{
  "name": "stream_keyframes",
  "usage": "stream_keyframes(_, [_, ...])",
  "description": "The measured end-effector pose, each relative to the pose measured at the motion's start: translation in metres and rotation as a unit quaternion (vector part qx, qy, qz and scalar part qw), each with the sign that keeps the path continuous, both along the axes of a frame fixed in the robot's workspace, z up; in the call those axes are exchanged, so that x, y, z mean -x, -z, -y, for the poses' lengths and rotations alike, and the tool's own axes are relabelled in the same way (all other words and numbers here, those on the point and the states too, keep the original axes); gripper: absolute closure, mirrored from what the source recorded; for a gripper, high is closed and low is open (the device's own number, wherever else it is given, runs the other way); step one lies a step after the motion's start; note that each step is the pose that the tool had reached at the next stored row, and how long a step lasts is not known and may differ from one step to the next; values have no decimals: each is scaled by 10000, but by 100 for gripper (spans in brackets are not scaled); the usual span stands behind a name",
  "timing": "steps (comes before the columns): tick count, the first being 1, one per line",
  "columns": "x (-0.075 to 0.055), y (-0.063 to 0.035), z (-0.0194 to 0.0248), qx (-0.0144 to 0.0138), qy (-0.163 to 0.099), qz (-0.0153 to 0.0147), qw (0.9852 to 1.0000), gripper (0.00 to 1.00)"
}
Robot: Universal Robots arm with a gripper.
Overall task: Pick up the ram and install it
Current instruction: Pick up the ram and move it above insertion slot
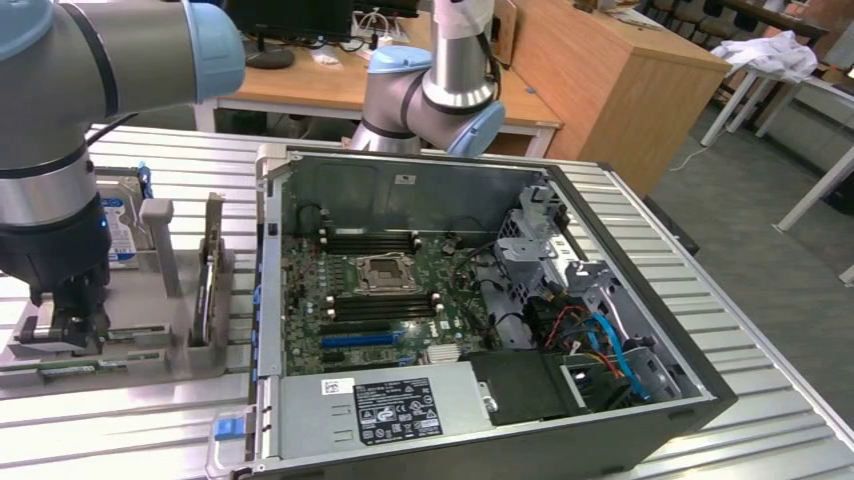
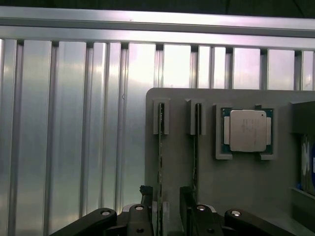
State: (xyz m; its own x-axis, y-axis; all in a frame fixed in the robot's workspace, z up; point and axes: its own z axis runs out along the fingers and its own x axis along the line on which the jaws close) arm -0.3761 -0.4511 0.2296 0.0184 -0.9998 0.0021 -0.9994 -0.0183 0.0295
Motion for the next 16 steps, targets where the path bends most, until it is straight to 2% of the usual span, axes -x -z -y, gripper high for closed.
stream_keyframes(16, [0,48,6,0,0,0,10000,64])
